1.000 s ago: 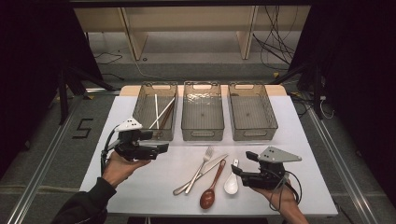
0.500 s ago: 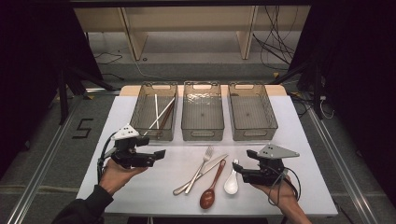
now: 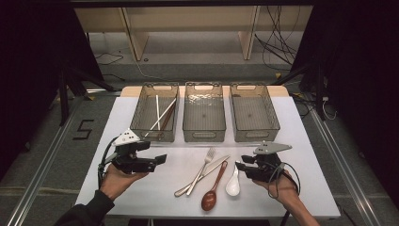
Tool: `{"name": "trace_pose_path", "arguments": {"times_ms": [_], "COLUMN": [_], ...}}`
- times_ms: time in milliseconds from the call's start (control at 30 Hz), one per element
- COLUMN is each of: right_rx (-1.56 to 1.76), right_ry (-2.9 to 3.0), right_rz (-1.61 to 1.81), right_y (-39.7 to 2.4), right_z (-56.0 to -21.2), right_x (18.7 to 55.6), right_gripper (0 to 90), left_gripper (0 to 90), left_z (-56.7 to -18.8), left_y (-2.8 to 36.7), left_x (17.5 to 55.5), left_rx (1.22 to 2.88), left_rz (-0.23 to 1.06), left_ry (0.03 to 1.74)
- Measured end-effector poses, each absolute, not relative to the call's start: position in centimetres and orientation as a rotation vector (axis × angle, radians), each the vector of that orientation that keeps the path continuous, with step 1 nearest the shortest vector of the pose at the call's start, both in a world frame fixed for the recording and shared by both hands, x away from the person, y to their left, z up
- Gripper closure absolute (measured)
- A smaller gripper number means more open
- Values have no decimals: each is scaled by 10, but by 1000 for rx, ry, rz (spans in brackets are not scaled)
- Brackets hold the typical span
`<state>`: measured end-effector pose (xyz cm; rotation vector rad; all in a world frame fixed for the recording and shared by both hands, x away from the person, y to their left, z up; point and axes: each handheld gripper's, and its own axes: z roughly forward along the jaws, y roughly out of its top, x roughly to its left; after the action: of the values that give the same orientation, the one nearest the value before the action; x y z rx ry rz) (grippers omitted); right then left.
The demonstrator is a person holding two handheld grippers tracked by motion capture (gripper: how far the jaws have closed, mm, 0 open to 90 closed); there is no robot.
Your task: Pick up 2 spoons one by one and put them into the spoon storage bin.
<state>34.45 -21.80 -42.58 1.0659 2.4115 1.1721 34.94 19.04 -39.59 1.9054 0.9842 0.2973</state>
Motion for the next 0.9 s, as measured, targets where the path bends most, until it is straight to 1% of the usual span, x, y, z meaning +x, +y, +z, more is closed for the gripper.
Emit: {"name": "trace_pose_path", "arguments": {"times_ms": [33,67,100,133,167,267,400,667,900], "right_rx": [1061,1037,1037,1021,1021,1004,1003,1000,994], "right_ry": [2431,2449,2449,2464,2464,2494,2549,2613,2648], "right_rz": [1154,1135,1135,1112,1112,1070,987,891,838], "right_y": [-217,-213,-213,-210,-210,-205,-200,-192,-190], "right_z": [-427,-428,-428,-429,-429,-433,-444,-459,-465], "right_x": [346,350,350,355,355,364,379,395,398], "right_gripper": [693,760,760,832,832,895,900,900,900], "left_gripper": [156,155,155,155,155,156,156,155,156], "left_z": [-396,-396,-396,-395,-395,-394,-396,-401,-403], "left_y": [191,191,192,192,193,193,192,190,191], "left_x": [349,348,347,346,345,343,343,345,347], "left_rx": [1906,1903,1906,1898,1897,1883,1895,1895,1895], "left_rz": [299,303,306,307,308,318,313,303,307], "left_ry": [979,976,972,978,975,965,956,949,940]}}
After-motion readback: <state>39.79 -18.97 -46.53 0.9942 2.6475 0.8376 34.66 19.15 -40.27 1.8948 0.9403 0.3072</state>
